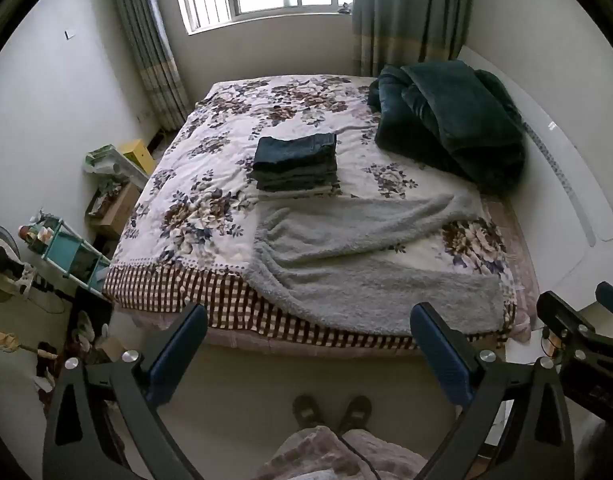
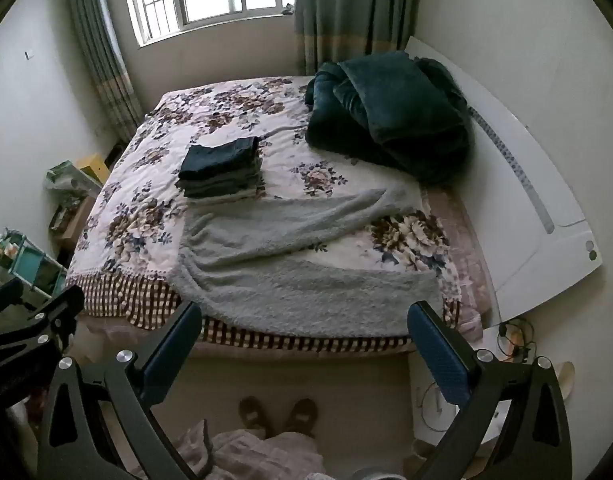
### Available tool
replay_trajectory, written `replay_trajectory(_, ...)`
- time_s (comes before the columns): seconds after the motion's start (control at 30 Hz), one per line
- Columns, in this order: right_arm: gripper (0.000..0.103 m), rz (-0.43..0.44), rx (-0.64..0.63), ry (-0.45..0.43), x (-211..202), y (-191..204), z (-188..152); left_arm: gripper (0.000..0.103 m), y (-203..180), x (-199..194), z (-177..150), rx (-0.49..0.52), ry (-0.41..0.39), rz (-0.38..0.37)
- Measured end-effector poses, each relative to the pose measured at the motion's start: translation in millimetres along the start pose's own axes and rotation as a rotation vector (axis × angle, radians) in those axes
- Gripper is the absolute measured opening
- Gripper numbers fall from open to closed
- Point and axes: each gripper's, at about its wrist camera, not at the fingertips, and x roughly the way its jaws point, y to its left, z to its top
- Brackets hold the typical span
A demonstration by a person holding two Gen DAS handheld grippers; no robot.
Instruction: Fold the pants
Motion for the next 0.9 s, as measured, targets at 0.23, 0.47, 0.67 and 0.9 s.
replay_trajectory(0.23,0.103,-0.003,-0.006,0.000,1,1,0,0.103,1,-5,-1,-0.003,-0.007,0.015)
replay_trajectory(0.47,0.103,-0.003,-0.002,-0.002,3,0,2,0.103,0,0,0,0.010,0.001,0.014)
replay_trajectory(0.67,0.103,-0.001,0.001,-0.002,3,-1,6,0.103,5,-2,9,0.011,-0.005,0.014)
replay_trajectory(0.9,0.103,-0.002,0.000,-0.002,7,1,8,0.103,2,-1,18,0.013,-0.006,0.016)
